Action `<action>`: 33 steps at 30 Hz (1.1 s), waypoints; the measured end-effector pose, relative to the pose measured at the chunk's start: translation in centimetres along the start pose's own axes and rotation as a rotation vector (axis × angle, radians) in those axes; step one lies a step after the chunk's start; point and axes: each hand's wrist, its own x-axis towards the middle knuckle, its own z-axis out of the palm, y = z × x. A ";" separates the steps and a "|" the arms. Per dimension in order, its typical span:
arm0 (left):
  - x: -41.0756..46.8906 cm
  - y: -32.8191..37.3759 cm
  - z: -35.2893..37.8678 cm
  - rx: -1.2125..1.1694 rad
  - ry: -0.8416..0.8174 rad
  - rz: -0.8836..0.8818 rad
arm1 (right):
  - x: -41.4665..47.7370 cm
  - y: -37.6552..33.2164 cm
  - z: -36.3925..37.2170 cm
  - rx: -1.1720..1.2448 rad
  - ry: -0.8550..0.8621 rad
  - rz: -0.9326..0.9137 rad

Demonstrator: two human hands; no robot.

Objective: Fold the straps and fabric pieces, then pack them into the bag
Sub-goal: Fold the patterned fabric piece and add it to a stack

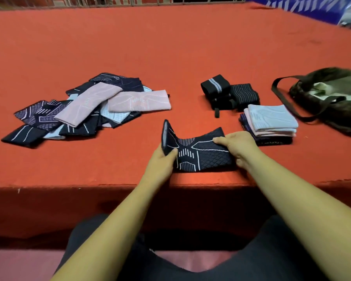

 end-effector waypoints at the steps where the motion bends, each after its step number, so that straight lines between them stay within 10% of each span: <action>1: 0.0 -0.2 0.3 0.049 -0.041 0.022 | -0.1 0.6 0.1 -0.057 0.031 -0.056; 14: 1.5 0.6 4.4 0.387 -0.424 0.276 | -0.8 2.7 -0.8 0.093 0.031 -0.228; 33: 2.0 -1.6 6.5 0.886 -0.269 0.418 | -0.2 3.9 -0.2 0.013 0.149 -0.275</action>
